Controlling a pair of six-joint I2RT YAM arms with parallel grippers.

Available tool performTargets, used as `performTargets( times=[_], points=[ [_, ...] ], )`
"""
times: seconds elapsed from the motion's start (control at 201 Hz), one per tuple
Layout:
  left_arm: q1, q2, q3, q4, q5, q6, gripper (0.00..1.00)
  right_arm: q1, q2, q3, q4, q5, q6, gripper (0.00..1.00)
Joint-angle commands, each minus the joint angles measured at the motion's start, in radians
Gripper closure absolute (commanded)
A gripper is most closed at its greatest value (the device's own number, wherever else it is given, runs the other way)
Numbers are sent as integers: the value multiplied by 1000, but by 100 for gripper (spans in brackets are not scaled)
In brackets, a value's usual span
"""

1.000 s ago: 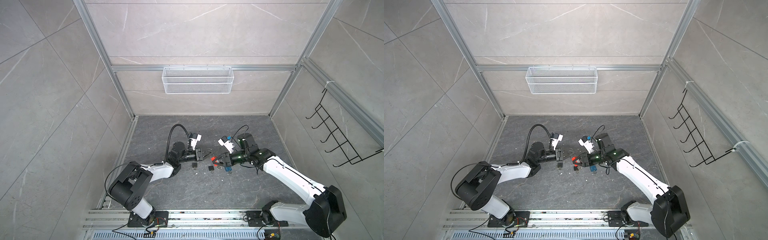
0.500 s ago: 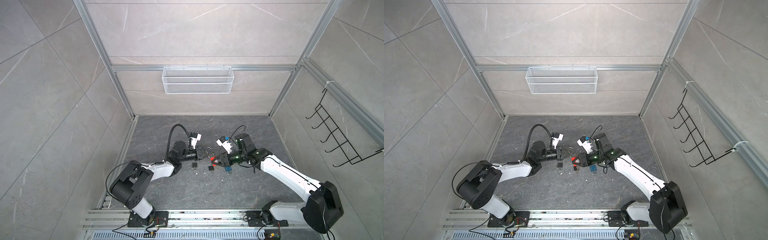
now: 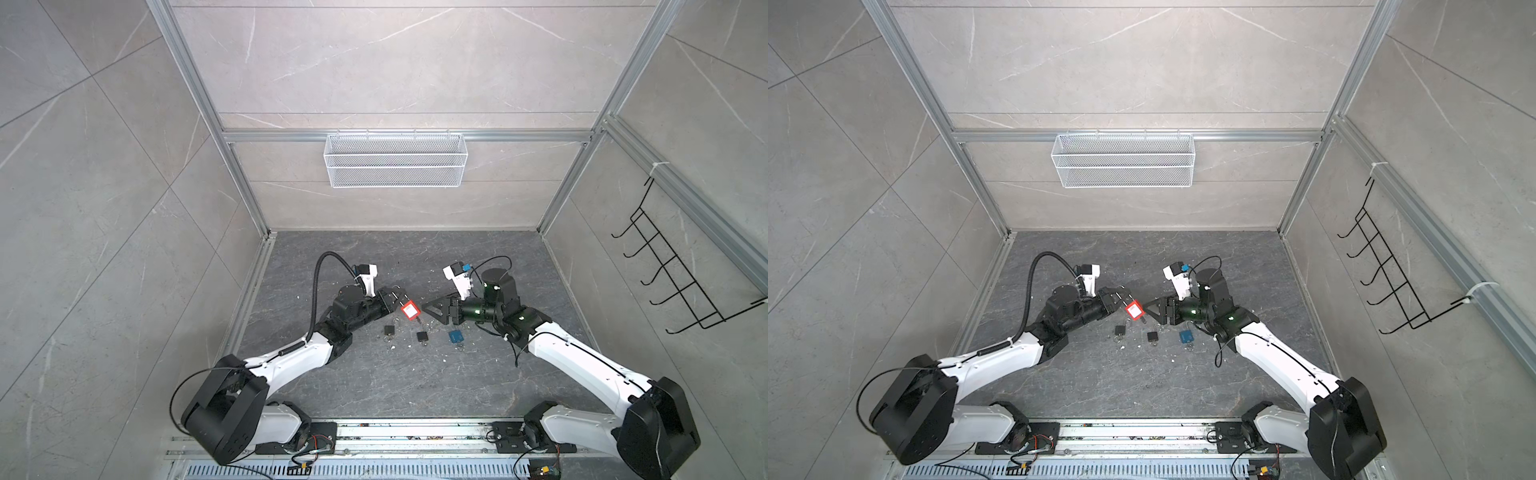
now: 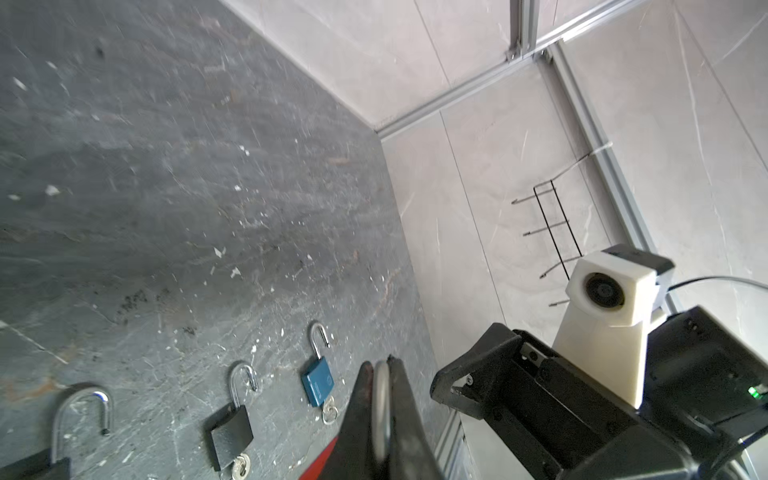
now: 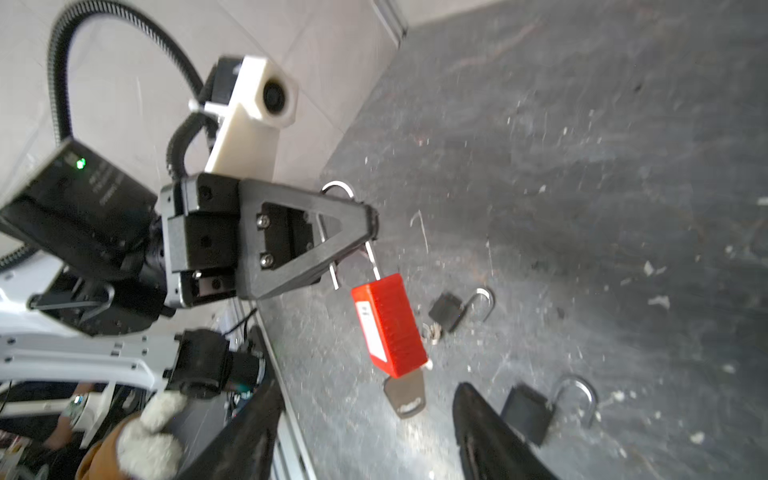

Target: Lock with the key

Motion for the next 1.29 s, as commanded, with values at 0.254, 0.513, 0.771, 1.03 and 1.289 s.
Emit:
performTargets(
  times=[0.254, 0.513, 0.771, 1.03, 1.289],
  points=[
    [-2, -250, 53, -62, -150, -11, 100, 3, 8, -114, 656, 34, -5, 44],
    [3, -283, 83, -100, -126, -106, 100, 7, 110, -28, 739, -78, 32, 45],
    [3, -259, 65, -42, -123, -142, 100, 47, 157, 2, 701, -71, 24, 43],
    [3, -229, 81, -34, -114, -146, 100, 94, 169, -13, 694, -40, -13, 36],
    [4, -228, 73, -10, -113, -152, 100, 125, 209, 11, 634, -36, -37, 43]
  ],
)
